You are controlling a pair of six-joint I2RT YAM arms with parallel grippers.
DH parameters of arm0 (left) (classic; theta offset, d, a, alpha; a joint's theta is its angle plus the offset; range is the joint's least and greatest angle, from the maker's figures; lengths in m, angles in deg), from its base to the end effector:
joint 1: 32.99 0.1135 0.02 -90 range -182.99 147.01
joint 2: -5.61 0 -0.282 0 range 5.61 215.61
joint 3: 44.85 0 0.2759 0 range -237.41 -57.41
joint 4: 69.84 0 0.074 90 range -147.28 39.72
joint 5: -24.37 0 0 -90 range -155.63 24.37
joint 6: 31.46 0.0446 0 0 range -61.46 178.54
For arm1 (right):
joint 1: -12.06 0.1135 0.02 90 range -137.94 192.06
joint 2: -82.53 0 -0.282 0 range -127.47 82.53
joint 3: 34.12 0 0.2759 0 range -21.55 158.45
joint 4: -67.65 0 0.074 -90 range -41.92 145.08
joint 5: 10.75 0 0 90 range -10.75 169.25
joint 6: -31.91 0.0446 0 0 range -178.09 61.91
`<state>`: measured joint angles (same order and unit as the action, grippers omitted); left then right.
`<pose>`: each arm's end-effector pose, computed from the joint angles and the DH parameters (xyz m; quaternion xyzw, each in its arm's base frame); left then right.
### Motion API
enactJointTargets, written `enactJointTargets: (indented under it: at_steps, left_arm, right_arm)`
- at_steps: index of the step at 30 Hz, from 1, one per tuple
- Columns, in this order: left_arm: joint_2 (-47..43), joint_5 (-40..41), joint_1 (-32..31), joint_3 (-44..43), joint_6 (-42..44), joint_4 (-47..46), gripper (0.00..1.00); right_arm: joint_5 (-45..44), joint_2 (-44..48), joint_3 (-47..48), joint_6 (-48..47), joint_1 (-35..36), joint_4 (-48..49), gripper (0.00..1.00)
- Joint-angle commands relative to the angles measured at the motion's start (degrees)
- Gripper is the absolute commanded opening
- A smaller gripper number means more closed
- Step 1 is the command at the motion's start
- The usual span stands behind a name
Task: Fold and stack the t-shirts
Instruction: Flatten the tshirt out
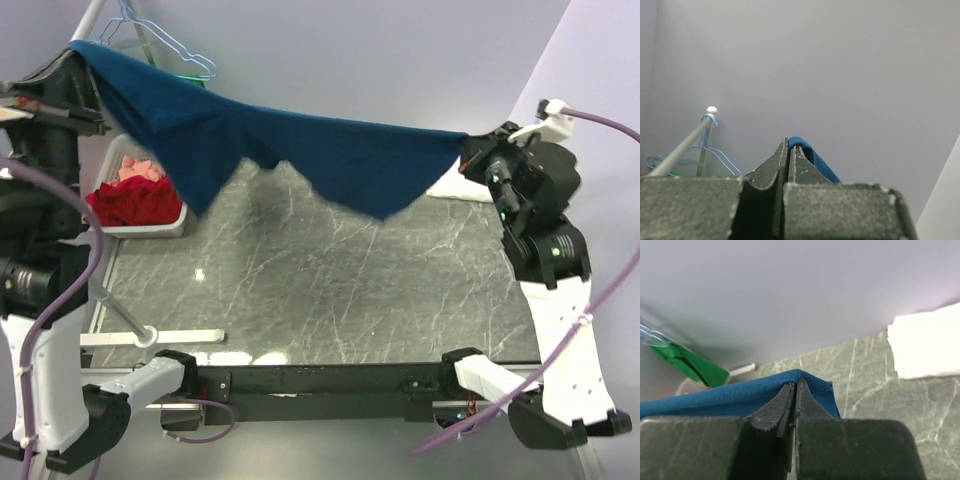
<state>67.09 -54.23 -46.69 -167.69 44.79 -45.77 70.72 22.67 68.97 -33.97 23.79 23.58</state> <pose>0.1102 -0.0178 0.6747 -0.0892 0.4417 -0.1687 0.8766 0.1947 0.0337 0.5446 0.1285 0.7005 0.1650 0.6823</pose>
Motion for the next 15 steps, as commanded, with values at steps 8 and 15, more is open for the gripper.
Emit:
enactJointTargets:
  at_steps: [8,15]
  left_arm:
    - [4.79,0.12,0.25,-5.12,3.39,-1.4,0.01]
    - [17.95,-0.24,0.16,-4.86,1.46,-2.1,0.01]
  right_arm:
    - [-1.04,0.28,5.01,-1.35,-0.3,2.5,0.0]
    - [-2.01,-7.46,3.97,1.28,-0.3,4.17,0.0]
